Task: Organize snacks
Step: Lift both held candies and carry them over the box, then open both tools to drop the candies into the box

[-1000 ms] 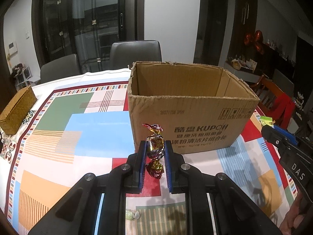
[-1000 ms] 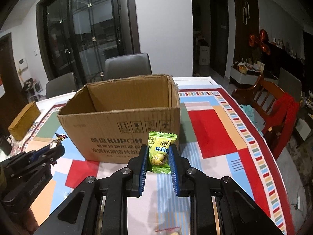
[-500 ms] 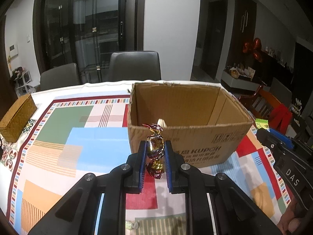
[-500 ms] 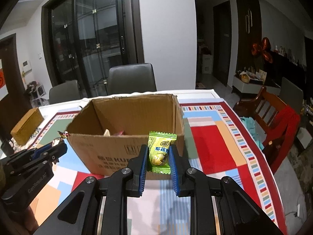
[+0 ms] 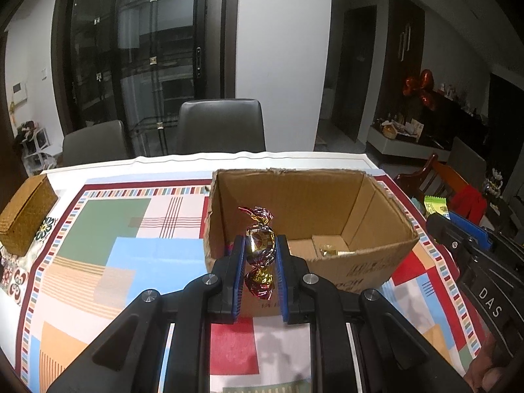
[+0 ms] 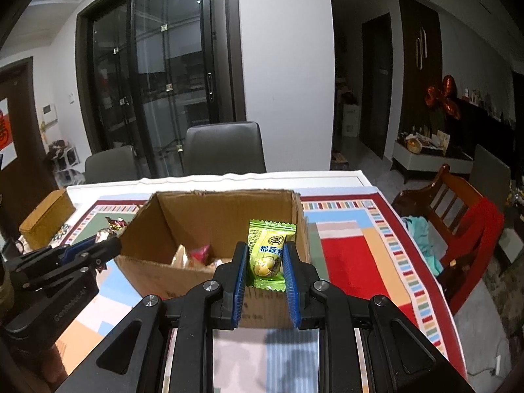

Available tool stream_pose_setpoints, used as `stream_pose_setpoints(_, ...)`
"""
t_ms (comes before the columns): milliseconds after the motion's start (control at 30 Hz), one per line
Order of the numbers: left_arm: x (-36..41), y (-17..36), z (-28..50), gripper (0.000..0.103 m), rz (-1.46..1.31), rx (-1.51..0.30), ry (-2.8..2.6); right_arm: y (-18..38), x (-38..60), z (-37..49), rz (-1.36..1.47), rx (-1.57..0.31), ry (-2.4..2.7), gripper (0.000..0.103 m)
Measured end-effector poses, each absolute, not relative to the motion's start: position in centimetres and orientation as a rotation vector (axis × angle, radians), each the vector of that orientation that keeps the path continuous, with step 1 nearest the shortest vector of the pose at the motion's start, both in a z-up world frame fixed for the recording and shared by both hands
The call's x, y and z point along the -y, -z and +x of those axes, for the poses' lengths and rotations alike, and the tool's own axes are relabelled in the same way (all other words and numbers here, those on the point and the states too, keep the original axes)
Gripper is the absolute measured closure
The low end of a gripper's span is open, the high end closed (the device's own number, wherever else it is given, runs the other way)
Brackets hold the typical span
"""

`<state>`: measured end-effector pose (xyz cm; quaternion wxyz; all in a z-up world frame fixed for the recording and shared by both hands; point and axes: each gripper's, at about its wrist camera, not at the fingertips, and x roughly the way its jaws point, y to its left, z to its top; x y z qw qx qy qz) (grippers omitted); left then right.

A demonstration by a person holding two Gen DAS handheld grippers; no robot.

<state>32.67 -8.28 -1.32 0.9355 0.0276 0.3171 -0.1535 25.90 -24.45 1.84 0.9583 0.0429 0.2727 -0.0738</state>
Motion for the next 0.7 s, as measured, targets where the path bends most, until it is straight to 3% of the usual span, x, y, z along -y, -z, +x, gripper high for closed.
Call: stream_pose_setpoints(700, 9.7, 1.7, 37.0, 0.085, 0.067, -0.672, 0.351, -1.7, 24.6, 30.1, 0.071, -0.567, 0.118, 0.080)
